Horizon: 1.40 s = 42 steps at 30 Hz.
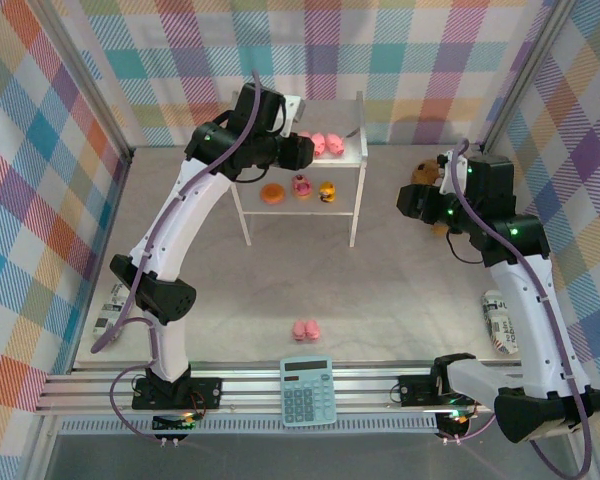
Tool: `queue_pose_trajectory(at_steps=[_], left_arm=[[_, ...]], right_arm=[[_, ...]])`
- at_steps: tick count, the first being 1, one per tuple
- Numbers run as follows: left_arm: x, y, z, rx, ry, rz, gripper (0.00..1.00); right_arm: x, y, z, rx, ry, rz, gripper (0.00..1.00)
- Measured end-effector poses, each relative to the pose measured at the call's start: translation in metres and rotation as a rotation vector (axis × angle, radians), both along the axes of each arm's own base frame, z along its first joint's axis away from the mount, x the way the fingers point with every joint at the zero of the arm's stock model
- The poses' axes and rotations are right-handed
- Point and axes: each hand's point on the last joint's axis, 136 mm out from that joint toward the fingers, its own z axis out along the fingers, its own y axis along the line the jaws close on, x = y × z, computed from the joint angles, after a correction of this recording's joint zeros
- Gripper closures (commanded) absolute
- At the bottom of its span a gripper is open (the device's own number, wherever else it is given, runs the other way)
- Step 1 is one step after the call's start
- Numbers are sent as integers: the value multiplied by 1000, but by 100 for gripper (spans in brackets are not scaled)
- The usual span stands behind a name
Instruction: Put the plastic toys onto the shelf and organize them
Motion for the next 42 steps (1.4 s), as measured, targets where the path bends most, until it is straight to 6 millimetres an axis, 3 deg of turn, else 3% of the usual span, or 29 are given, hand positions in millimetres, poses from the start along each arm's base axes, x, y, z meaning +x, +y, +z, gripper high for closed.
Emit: queue_pose_trajectory(at_steps=[11,16,21,24,26,28,34,36,39,42], left_arm=[[-2,6,7,5,-22,18,54],[-11,36,41,46,-129,96,51],[-57,79,91,25,-259,146,50],[-100,88,90,6,-282,103,51],[-130,82,63,11,-251,36,53],[-159,73,17,34,-180,-35,55],[-229,52,-161,216,132,-167,55],[-248,49,-201,273,200,-198,50],[-262,39,-232,307,250,-224,50],[-262,25,-253,311,301,-201,51]], right_arm=[[0,0,0,0,-1,0,41],[0,-1,0,-5,-2,0,41],[0,-2,1,-12,-4,-5,39],[0,-7,-3,-40,7,-25,39],[-1,-12,-9,-67,25,-41,38],[-3,-16,-16,-87,45,-56,38],[-21,-23,-54,-120,141,-70,39],[-28,-24,-61,-123,159,-70,39],[-33,-23,-64,-115,163,-65,39],[-36,-23,-63,-107,156,-63,39]])
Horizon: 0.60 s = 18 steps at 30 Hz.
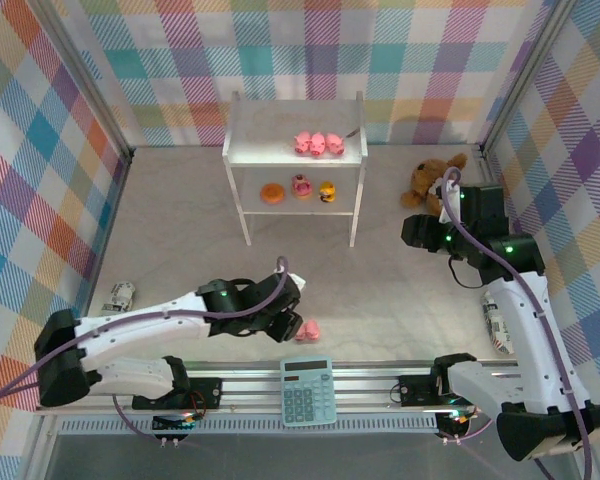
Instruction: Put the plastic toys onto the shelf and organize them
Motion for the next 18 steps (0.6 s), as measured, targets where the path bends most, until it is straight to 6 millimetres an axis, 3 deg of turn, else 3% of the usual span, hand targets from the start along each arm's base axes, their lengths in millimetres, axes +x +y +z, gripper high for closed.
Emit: queue_pose_trajectory(at_steps=[6,18], left_arm=[[1,-13,-41,51,101,84,51],[3,-29,-75,30,234,164,54]], right_arm=[[-6,0,8,11,-30,5,39],[-6,5,12,35,-41,24,40]])
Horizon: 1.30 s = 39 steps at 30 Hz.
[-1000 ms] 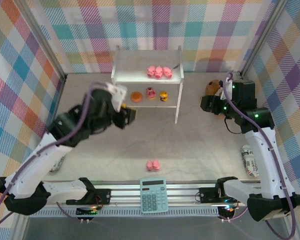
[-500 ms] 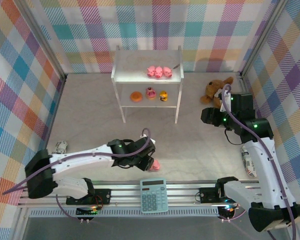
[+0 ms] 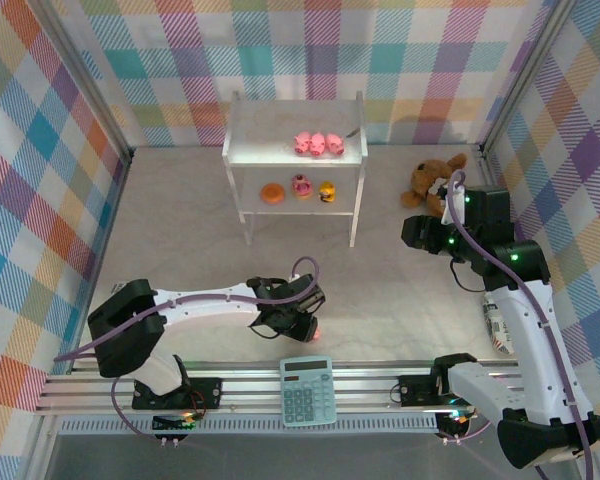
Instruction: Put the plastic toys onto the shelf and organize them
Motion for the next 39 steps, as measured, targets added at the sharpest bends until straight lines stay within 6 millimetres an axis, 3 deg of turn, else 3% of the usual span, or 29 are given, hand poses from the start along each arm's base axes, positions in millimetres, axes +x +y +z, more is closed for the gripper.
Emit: queue_pose_trajectory(at_steps=[17,31,34,39], left_arm=[[4,5,-7,-7,55,20,75],[10,12,-13,51,44,-35,83],[18,21,-13,81,25,-33,83],[55,40,-3,121,-43,19,83]], right_arm=[[4,1,-7,-3,14,0,40],[7,1,-9,-5,20,0,40],[7,1,-9,-5,20,0,40],[10,2,-9,-4,18,0,40]])
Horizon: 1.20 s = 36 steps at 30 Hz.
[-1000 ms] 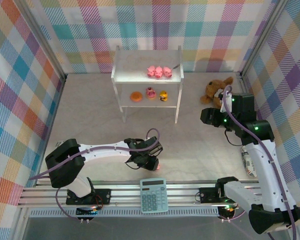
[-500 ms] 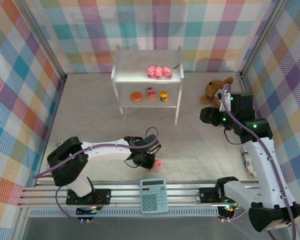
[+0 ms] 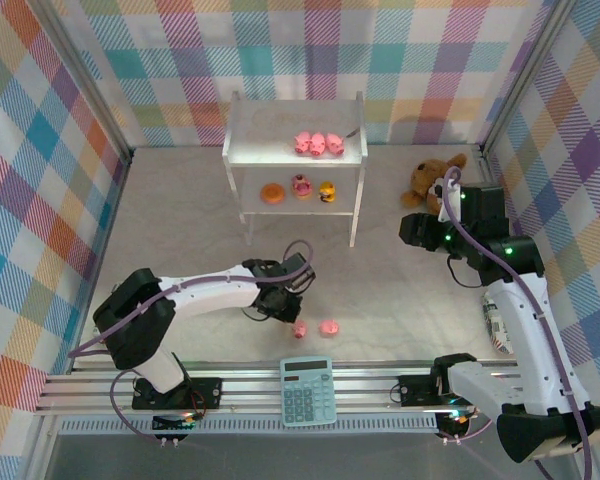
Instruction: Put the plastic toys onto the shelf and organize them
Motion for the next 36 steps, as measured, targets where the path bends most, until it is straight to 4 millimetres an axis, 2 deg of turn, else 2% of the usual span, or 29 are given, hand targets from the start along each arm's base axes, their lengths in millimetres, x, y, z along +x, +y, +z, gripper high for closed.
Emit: queue_pose_trajectory(at_steps=[5,8,11,14,18,22,27,36], left_arm=[[29,1,20,3,-74,-6,82],[37,-4,32,-8,-101,-22,72],[36,-8,40,-23,-100,-46,60],[21,-8,49,-33,-76,-70,46],[-15,-20,63,-73,-51,-123,46],[-48,-30,66,-103,-8,-133,46],[-70,-34,54,-91,56,-79,47],[-78,-37,13,-10,144,-1,46]], right_arm=[[0,0,0,-1,1,0,40],[0,0,0,-1,2,0,40],[0,-1,-1,-5,1,-2,39],[0,-2,0,-10,-2,-6,39],[0,-2,1,-8,-7,-6,39],[1,-1,2,-7,-12,-5,39],[2,-1,2,-5,-15,-4,39],[-3,-2,9,-6,-47,2,39]])
